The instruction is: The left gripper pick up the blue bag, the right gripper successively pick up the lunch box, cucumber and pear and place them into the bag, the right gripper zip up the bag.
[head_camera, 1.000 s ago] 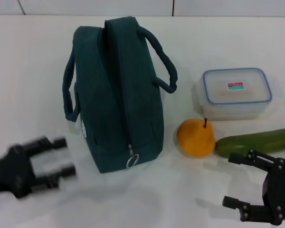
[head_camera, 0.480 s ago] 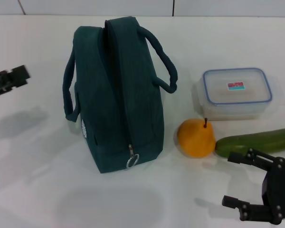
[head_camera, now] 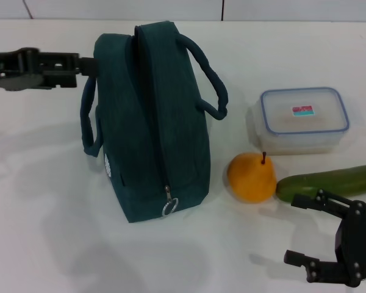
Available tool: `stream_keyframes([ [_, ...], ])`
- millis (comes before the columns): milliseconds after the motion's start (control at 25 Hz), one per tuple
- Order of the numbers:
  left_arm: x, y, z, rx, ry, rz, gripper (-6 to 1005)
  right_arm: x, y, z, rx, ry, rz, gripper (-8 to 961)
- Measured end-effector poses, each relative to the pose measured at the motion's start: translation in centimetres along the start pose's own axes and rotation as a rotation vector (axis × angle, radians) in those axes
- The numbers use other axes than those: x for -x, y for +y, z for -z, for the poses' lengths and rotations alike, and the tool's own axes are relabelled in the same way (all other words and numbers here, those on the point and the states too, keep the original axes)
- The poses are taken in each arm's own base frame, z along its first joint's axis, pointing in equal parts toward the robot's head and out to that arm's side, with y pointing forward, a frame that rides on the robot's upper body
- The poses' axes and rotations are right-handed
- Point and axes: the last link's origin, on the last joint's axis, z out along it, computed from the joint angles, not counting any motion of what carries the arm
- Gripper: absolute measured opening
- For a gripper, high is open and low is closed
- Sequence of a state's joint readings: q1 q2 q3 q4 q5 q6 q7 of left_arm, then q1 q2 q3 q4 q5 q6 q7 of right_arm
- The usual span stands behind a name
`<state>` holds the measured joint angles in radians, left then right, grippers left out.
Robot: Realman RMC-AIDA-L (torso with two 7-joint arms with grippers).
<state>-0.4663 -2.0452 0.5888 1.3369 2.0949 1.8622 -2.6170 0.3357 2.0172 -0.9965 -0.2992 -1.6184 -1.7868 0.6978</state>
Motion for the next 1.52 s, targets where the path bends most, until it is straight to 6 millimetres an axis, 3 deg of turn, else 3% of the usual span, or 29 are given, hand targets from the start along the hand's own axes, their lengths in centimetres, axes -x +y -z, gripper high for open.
stream_keyframes([
  [320, -2.3, 1.3, -1.4, -0.061, -0.083, 0.044, 814, 0.1, 0.2, -0.1, 0.007, -0.010, 0.001, 852],
  [560, -2.2, 1.1, -2.3, -0.135, -0.145, 0.056, 814, 0.1, 0.3, -0.1, 0.013, -0.017, 0.000, 851],
  [1400, -2.5, 2.4, -5.5, -0.153, -0.254, 0.012, 814, 0.2, 0.3, -0.1, 0.014, -0.019, 0.000, 849],
  [1520, -2.7, 2.6, -5.6, -0.156, -0.254, 0.006, 744, 0.2, 0.3, -0.1, 0.015, -0.020, 0.000, 849],
])
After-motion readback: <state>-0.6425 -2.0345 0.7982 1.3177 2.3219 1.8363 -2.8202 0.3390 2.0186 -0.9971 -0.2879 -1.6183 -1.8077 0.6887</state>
